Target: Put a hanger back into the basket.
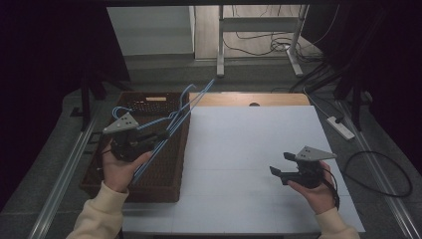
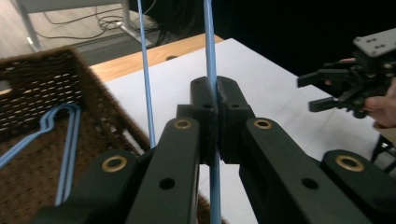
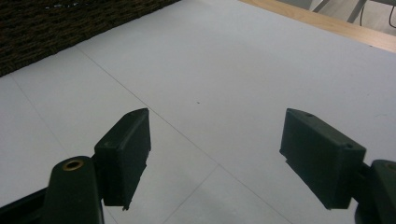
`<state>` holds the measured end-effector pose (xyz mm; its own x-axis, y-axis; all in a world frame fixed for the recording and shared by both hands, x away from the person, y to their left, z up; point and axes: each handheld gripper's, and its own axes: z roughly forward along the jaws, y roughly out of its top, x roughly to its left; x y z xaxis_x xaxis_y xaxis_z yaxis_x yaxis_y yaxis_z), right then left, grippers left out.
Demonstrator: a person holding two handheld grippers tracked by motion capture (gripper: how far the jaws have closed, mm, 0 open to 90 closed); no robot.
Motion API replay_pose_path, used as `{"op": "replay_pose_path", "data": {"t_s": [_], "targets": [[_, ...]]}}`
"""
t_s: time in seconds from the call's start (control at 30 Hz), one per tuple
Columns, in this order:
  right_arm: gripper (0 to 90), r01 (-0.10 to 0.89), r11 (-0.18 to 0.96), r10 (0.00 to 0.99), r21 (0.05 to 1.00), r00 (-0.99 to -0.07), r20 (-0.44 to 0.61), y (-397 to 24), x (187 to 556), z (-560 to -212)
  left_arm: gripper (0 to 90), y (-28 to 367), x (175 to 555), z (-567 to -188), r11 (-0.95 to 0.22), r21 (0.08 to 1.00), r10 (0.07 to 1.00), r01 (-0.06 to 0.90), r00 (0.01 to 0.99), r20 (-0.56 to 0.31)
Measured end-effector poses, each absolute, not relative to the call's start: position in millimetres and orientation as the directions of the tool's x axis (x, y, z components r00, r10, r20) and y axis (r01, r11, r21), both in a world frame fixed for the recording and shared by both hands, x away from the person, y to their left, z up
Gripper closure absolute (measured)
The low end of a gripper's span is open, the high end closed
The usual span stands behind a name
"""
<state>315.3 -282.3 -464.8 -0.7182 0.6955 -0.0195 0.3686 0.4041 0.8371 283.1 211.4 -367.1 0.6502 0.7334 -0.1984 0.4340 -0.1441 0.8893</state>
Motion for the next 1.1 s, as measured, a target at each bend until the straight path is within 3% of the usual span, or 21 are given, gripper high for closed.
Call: {"op": "replay_pose_path", "data": {"t_s": [0.47,1.1], "targets": [[24.7,0.371,0.413,0.697,0.832,-0.717,-0.027,-282.1,316.0,-465.9,87.0,257.4,305.7,-386.2,-0.089,0.863,0.759,0.497,0.595,-0.265],[24.6,0.371,0.420,0.697,0.828,-0.716,-0.033,-281.1,316.2,-466.5,86.9,277.4,314.5,-406.1,-0.123,0.829,0.773,0.545,0.576,-0.265]]}}
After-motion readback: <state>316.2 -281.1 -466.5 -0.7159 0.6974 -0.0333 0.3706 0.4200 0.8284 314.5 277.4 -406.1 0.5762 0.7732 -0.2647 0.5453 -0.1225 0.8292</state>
